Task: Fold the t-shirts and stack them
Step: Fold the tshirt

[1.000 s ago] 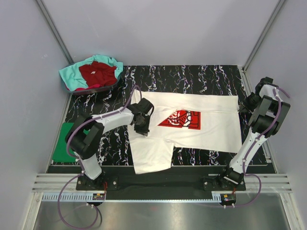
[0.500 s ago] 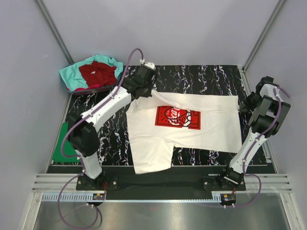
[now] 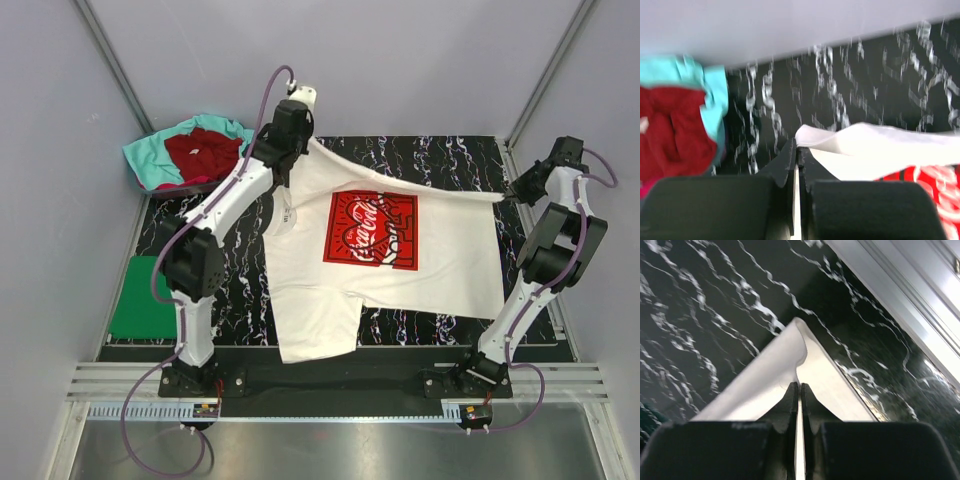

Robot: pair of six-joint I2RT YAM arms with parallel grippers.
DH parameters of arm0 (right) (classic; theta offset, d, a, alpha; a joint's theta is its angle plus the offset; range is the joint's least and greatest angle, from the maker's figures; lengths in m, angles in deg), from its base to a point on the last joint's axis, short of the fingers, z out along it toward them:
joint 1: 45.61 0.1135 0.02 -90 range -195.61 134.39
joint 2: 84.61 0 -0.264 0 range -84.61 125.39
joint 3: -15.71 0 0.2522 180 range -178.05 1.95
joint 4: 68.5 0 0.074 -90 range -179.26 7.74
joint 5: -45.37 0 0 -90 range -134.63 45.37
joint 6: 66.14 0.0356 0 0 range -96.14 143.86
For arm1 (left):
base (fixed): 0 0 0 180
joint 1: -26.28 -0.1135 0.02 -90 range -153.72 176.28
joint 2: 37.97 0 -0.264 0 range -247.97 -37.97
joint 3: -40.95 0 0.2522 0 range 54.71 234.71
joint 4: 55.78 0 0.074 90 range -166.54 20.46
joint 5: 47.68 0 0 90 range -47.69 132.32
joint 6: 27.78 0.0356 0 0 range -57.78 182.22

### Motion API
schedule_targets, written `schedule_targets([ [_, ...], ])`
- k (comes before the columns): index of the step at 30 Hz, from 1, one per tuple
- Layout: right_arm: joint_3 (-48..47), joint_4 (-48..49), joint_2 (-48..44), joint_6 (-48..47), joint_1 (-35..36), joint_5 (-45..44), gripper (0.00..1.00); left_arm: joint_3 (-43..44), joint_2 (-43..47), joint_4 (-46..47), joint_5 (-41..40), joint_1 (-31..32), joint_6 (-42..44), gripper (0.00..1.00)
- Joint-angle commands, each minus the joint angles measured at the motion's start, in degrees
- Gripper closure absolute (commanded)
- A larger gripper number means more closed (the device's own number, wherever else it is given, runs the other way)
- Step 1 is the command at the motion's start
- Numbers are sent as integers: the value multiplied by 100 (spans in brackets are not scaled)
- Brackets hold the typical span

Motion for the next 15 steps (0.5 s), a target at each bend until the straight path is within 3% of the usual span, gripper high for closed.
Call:
schedule_targets([
  [1,-277,1068,-350,264,35,257,100,979,-474,1327,-6,-101,907,100],
  [5,-452,1633,-193,327,44,424,100,1866,-1117,1767,13,-101,1629,100],
  [9,-1206,1677,351,274,44,512,100,2176,-1548,2504,170,-101,2314,100],
  [15,-2165,1396,1020,256,62,679,100,1834,-1786,3191,575,-75,2939,100],
])
